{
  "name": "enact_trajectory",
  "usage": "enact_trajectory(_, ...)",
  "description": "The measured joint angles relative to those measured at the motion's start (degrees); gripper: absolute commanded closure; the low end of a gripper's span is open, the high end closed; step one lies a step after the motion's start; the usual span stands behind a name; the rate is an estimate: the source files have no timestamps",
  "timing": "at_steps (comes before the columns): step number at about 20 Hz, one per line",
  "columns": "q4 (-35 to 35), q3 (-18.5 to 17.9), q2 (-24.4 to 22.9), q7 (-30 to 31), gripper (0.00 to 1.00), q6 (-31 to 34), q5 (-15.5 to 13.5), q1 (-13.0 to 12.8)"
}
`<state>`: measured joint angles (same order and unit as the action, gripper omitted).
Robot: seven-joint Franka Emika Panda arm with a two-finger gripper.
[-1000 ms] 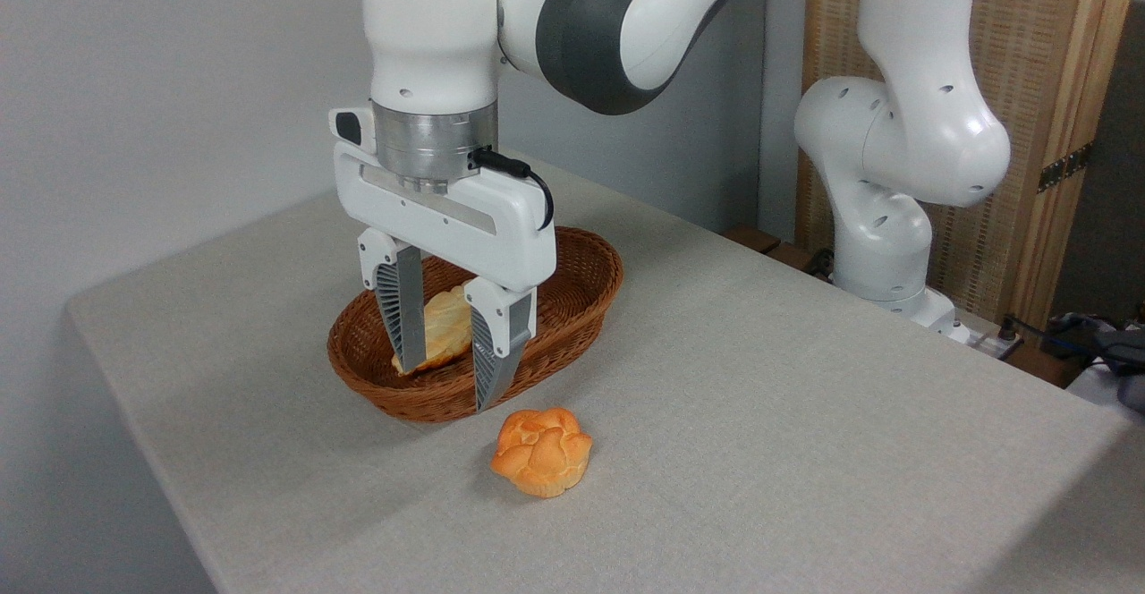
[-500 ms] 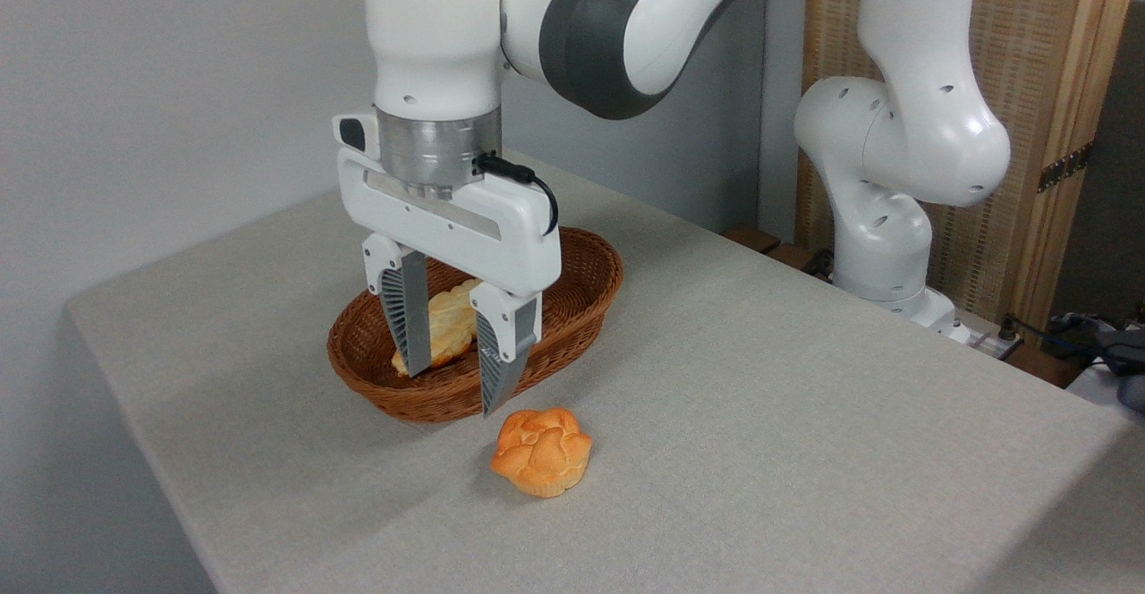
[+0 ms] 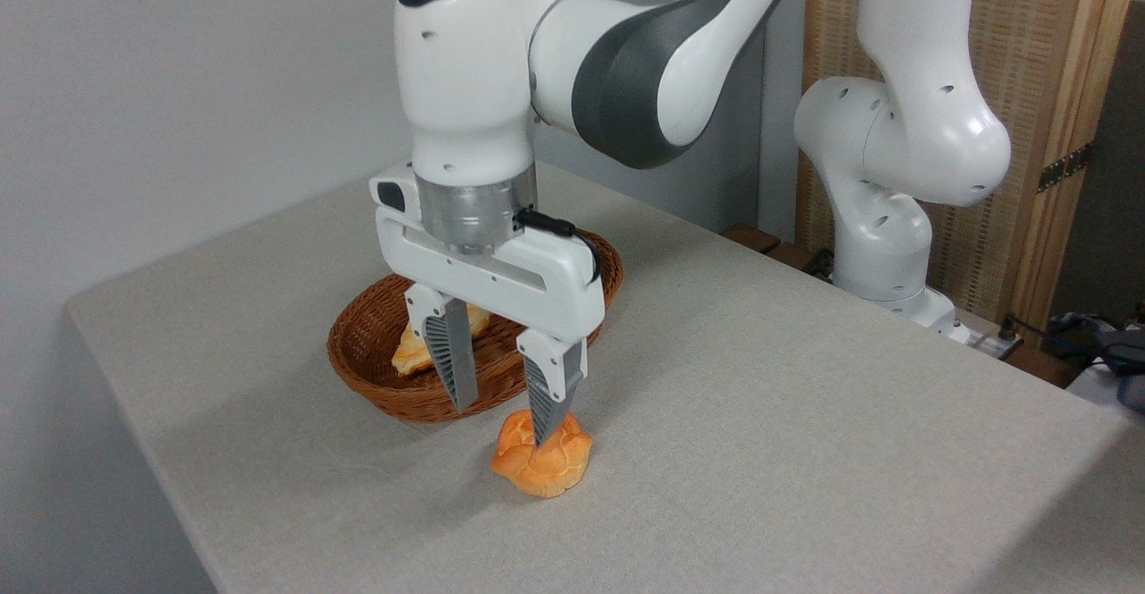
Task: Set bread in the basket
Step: 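Move the gripper over the orange bread roll and lower onto it, then close the gripper on the orange bread roll and lift it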
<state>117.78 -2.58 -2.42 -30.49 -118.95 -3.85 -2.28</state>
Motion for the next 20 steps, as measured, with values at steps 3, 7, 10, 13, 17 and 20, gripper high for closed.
enact_trajectory(3, 1.36, -0.51, 0.25, 0.00, 0.00, 0.00, 0.00, 0.09)
enact_trajectory(7, 2.90, -0.81, 0.29, 0.00, 0.00, 0.00, 0.00, 0.18)
enact_trajectory(10, 3.33, -0.82, 0.30, 0.00, 0.00, -0.01, 0.00, 0.18)
enact_trajectory(13, 3.97, -0.81, 0.44, 0.00, 0.00, -0.02, 0.03, 0.17)
enact_trajectory(17, 4.14, -0.81, 0.94, 0.00, 0.27, -0.11, 0.03, 0.14)
enact_trajectory(20, 4.14, -0.81, 1.09, 0.00, 0.54, -0.12, 0.03, 0.13)
